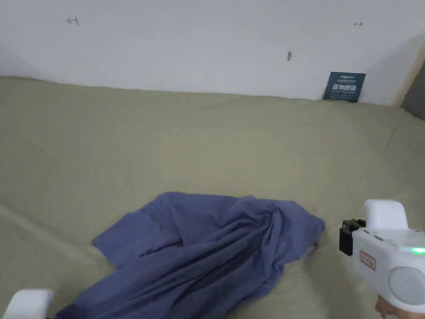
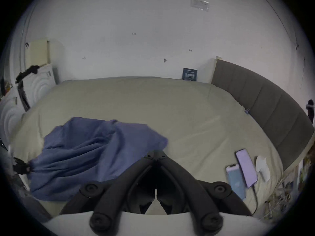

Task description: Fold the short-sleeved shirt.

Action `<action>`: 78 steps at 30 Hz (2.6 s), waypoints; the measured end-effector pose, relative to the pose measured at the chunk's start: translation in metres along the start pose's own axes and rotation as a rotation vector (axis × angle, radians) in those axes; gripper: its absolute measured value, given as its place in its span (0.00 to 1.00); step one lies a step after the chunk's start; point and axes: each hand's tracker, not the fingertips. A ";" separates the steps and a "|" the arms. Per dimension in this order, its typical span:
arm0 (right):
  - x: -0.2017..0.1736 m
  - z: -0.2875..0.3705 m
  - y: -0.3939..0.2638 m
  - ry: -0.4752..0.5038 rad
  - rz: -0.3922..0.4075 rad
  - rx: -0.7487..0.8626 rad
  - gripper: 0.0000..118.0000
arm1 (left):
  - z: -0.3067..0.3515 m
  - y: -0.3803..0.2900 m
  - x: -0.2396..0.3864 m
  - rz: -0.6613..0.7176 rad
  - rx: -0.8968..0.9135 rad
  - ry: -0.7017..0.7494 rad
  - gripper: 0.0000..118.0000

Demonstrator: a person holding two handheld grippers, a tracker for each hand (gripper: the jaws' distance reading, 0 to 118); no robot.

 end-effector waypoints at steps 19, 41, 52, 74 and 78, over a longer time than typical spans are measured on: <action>0.004 -0.197 0.015 0.207 0.120 -0.430 0.83 | -0.004 0.000 -0.008 0.080 -0.022 -0.072 0.00; 0.133 0.094 0.153 0.177 -0.057 0.072 0.04 | 0.200 0.167 -0.092 0.178 0.433 0.069 0.00; 0.136 0.102 0.240 0.098 -0.062 0.189 0.04 | 0.240 0.281 -0.073 0.196 0.522 0.094 0.00; 0.109 -0.062 0.317 -0.063 -0.064 0.228 0.04 | 0.129 0.412 -0.034 0.191 0.562 0.172 0.00; 0.110 -0.077 0.267 -0.044 -0.083 0.155 0.04 | 0.092 0.378 -0.036 0.177 0.499 0.151 0.00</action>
